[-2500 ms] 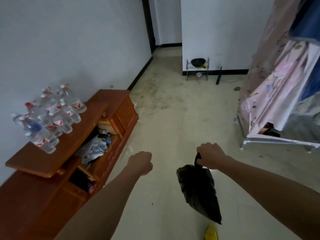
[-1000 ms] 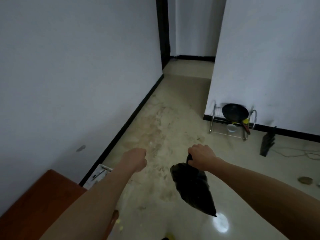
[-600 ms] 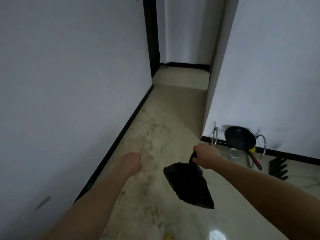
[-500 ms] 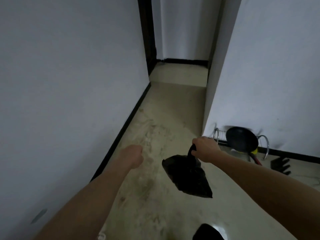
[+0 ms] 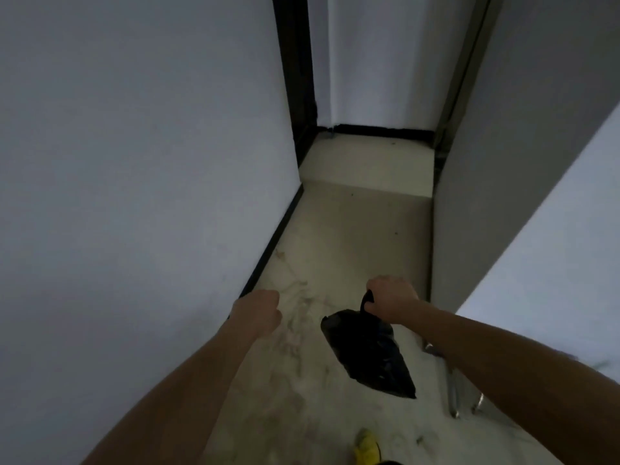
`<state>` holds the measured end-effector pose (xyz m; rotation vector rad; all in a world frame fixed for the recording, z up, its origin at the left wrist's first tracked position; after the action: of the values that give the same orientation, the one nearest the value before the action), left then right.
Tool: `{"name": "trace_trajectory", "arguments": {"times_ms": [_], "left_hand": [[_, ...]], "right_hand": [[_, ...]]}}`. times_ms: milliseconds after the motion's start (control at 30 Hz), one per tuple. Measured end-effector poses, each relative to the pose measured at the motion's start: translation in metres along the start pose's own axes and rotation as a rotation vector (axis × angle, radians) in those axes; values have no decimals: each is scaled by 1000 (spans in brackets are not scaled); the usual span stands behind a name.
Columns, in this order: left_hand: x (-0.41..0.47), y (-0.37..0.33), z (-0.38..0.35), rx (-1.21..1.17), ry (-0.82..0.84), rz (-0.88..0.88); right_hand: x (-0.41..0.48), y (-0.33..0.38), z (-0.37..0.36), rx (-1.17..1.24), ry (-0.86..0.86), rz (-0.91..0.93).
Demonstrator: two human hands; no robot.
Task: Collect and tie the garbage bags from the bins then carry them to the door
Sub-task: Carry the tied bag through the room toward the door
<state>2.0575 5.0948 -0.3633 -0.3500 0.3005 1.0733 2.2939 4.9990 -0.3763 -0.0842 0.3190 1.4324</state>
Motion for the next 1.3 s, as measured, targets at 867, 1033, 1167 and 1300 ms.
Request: {"name": "trace_trajectory", "arguments": {"times_ms": [867,1033,1167,1300], "left_hand": [[650,30,259,47,45,54],[749,32,257,-31,74,185],[829,30,257,-147,102,341],[871,25,251,-273,111,449]], "right_hand": [[653,-184,190,326,-19,-131],[788,-232,167,457,66,-108],[888,-271,153,499,184,-87],[955,-294,156,502,266,-36]]}}
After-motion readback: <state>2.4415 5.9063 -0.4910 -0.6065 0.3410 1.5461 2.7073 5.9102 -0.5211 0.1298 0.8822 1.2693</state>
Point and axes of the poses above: each hand's wrist, its own x-axis towards the middle knuckle, its own z-axis out of the back of the hand, y = z × x, the point moved 7 cm from there along x, towards the middle knuckle, and after that the axes turned 7 degrees about z, right-handed, at the moved point
